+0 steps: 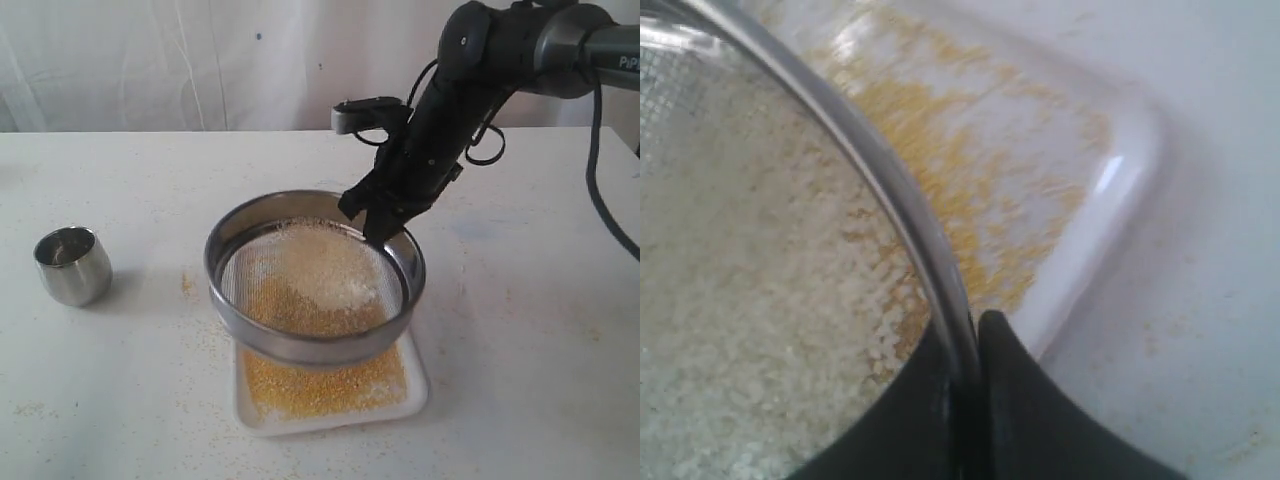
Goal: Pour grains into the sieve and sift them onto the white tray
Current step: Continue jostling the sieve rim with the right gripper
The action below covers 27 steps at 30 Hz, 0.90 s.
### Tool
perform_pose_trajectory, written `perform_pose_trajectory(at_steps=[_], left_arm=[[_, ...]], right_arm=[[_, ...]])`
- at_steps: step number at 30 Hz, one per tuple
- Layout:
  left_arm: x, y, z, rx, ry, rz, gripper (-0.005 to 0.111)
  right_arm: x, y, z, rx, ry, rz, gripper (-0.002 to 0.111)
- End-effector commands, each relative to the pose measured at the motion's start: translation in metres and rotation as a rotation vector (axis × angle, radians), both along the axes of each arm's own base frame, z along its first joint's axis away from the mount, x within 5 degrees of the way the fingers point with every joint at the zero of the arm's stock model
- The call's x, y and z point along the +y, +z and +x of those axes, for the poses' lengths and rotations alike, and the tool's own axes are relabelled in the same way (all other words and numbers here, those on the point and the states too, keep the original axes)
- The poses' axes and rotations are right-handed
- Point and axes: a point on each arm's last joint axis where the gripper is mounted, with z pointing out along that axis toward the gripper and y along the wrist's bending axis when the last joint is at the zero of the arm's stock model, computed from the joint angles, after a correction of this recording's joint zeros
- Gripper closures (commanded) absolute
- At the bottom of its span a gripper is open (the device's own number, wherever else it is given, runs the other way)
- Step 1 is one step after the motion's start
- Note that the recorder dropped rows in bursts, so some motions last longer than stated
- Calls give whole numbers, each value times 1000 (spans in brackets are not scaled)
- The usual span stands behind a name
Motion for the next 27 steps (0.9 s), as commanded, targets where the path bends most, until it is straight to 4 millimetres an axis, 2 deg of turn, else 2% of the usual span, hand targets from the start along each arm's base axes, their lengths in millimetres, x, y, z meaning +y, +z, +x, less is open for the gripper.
perform_pose_trajectory(at_steps=[1, 2, 3, 4, 7, 8, 12, 13, 15, 17, 18, 21, 22, 26, 27], left_arm=[[0, -1, 0, -4, 5, 1, 107], [0, -1, 0, -4, 5, 1, 107], [0, -1, 0, -4, 5, 1, 107], [0, -1, 0, -4, 5, 1, 107], [0, -1, 0, -4, 5, 1, 107], [0, -1, 0, -4, 5, 1, 107], [0, -1, 0, -4, 5, 1, 107], [0, -1, 0, -4, 5, 1, 107], [0, -1, 0, -4, 5, 1, 107], [0, -1, 0, -4, 5, 1, 107], [0, -1, 0, -4, 5, 1, 107], [0, -1, 0, -4, 5, 1, 107], [0, -1, 0, -4, 5, 1, 107], [0, -1, 0, -4, 5, 1, 107], [0, -1, 0, -4, 5, 1, 107]], right_arm=[[-1, 11, 4, -61, -131, -14, 108], [-6, 11, 10, -76, -261, -28, 108], [-7, 11, 11, -66, -314, -17, 108], [-4, 12, 7, -37, -270, 6, 108], [8, 15, -12, 38, 117, 102, 108], [7, 15, -12, 28, 136, 91, 108], [-7, 16, 10, -82, -305, 3, 108], [-6, 16, 9, -70, -276, 4, 108], [5, 17, -7, -8, 8, 50, 108], [9, 17, -14, 8, 143, 58, 108], [7, 16, -10, -14, 93, 26, 108], [-4, 15, 7, -101, -249, -52, 108], [-4, 15, 7, -93, -271, -51, 108], [12, 17, -16, 6, 139, 40, 108], [11, 16, -14, -5, 124, 22, 108]])
